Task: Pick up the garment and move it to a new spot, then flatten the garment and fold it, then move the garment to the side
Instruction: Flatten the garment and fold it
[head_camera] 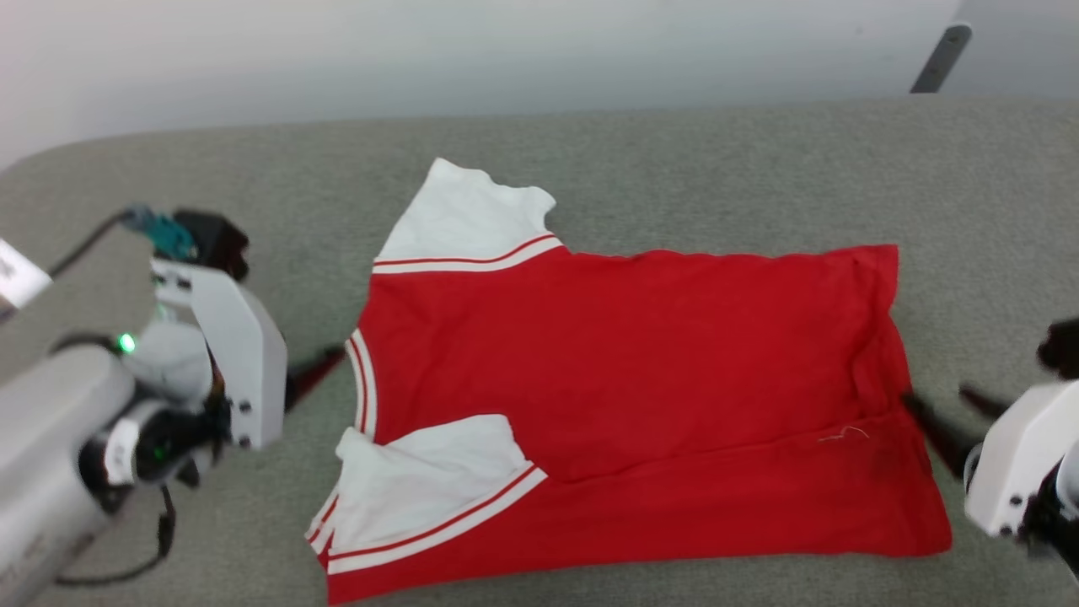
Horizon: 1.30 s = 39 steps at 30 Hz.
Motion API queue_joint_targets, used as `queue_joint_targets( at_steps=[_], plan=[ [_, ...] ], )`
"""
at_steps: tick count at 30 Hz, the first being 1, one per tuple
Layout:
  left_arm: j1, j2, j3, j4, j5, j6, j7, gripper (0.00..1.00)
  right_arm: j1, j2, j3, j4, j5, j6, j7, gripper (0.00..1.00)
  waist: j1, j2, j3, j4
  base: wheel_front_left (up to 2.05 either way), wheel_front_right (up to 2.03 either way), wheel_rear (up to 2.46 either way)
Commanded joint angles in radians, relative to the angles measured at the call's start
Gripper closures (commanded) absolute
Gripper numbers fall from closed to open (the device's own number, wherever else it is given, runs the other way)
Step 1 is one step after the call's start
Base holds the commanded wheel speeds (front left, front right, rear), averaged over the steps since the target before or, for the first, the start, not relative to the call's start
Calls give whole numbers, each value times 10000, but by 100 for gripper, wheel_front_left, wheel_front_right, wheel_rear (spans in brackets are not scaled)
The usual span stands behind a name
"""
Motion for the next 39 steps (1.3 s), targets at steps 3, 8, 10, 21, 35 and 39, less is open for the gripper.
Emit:
queue_joint_targets(
  at_steps=[3,8,10,21,35,39],
  plan=[
    [-447,-205,129,319,269,-286,-170,0,-336,85,124,-311,-147,-11,-1373,0,0,0,164,-271,0,0,0],
    [-1114,-527,301,1108,682,-794,-524,0,-652,-102,564,-555,-885,-11,-4077,0,0,0,406,-675,0,0,0],
    [-1339,-668,378,1487,756,-967,-648,0,-714,-154,776,-573,-1241,-9,-4959,0,0,0,509,-845,0,0,0],
    [-2749,-1220,559,3613,1406,-1960,-1011,0,-570,575,1102,-983,-2435,-9,-7968,0,0,0,1530,-1842,0,0,0],
    [-4906,-1636,249,6251,1991,-3095,415,0,-598,1336,1459,-965,-2458,-11,-8504,0,0,0,3424,-2904,0,0,0],
    [-5291,-1728,75,6767,2115,-3203,972,0,-735,1423,1564,-792,-2410,-9,-8579,0,0,0,3680,-3049,0,0,0]
  ],
)
